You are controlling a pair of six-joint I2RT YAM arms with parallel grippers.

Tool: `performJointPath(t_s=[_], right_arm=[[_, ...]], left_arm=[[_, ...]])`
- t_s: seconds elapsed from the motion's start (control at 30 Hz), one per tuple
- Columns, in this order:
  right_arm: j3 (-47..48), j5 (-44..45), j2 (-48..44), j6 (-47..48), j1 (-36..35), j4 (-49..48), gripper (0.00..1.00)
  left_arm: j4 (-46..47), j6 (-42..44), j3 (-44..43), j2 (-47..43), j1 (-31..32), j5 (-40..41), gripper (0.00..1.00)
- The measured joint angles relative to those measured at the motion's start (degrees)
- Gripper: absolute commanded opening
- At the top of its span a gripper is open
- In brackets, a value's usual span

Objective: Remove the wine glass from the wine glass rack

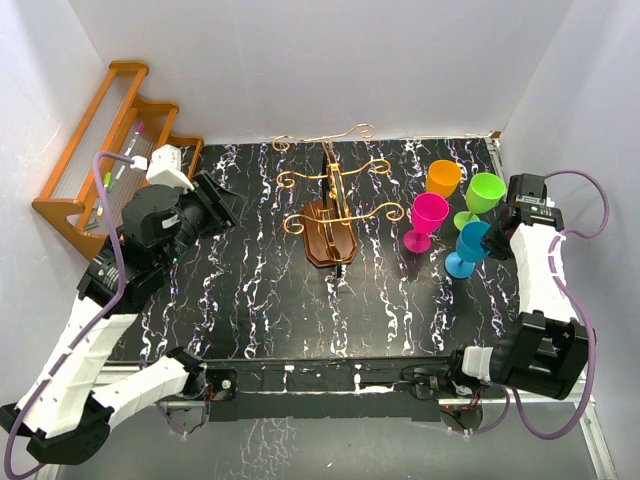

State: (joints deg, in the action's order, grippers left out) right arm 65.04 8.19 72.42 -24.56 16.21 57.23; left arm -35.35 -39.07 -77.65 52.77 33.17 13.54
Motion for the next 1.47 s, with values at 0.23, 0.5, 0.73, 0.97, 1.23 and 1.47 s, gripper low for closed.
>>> performJointPath(t_s=[0.23,0.5,0.73,0.97,1.23,1.47], right_arm=[[-1.09,-0.07,3.02,-0.96,0.0,-4.72,0.43],[3.52,-0.17,2.16,-1.64,0.04,-4.28,0.67],[13.94,-4.39,-5.01,-1.07,0.02,-3.54,0.99],[20.63,-20.63,-8.26,-2.84,-0.09,-11.19,0.99],[22.53,-29.14,-5.51,-4.11,-1.79,-15.43,0.99],[26.12,-30.71,-2.32,-3.17,-7.17,-15.89,0.99]], left_arm=[[-1.6,0.11,0.0,-1.14,0.0,1.42,0.48],[-2.93,0.5,0.0,-1.09,0.0,2.34,0.49],[-2.1,1.44,0.0,-0.13,0.0,2.51,0.5],[0.0,3.43,-1.14,5.33,0.0,2.32,0.51],[2.84,5.03,-3.02,8.33,0.0,1.77,0.53],[5.42,5.7,-4.28,8.7,0.0,1.9,0.53]])
